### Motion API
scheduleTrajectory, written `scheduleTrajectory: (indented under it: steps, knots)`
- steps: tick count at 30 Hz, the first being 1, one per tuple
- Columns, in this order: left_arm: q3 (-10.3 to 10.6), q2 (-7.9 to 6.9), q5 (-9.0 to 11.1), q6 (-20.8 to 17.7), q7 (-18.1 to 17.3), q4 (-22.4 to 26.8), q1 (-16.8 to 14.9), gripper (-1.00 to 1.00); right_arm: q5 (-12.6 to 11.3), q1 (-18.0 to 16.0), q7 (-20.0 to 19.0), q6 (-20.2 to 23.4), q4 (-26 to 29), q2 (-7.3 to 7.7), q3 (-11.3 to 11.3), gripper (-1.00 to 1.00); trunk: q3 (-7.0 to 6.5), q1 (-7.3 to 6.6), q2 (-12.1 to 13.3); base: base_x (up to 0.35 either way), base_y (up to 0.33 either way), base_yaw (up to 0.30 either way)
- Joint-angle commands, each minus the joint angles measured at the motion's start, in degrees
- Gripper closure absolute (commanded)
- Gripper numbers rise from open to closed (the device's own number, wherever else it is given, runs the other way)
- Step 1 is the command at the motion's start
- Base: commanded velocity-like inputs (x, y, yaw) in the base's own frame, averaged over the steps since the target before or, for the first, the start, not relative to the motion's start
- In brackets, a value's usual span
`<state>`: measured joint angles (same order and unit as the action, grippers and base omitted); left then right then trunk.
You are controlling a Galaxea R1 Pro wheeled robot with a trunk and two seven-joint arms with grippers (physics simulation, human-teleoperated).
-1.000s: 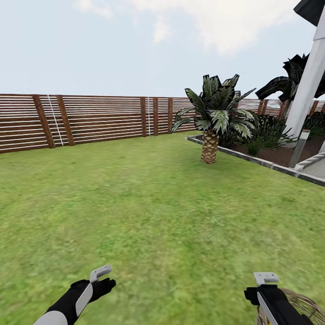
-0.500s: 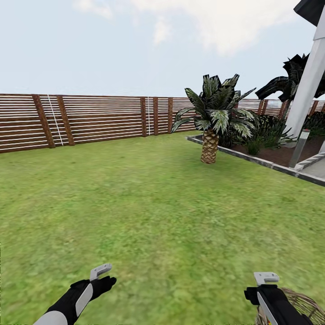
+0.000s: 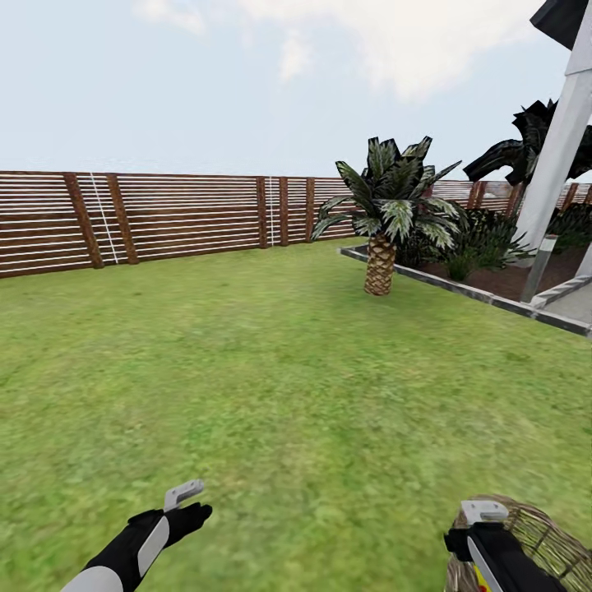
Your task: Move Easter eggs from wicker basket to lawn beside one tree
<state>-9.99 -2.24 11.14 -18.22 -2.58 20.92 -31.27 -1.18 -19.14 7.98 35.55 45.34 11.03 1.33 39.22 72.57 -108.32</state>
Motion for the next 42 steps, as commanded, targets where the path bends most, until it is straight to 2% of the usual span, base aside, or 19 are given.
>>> scheduleTrajectory:
  steps: [1, 42]
  knots:
    - [-0.38, 0.02, 0.19, -0.39, -0.23, 0.09, -0.02, -1.0, -0.13, -0.02, 0.2, 0.11, -0.11, -0.02, -0.05, -1.0, 0.24, 0.21, -0.43, -0.008, 0.0, 0.0]
    - [-0.39, -0.04, 0.19, -0.51, -0.23, 0.18, -0.02, -1.0, -0.22, -0.02, 0.2, -0.21, -0.31, -0.05, -0.1, -1.0, 7.6, 9.22, -16.87, 0.0, 0.0, 0.0]
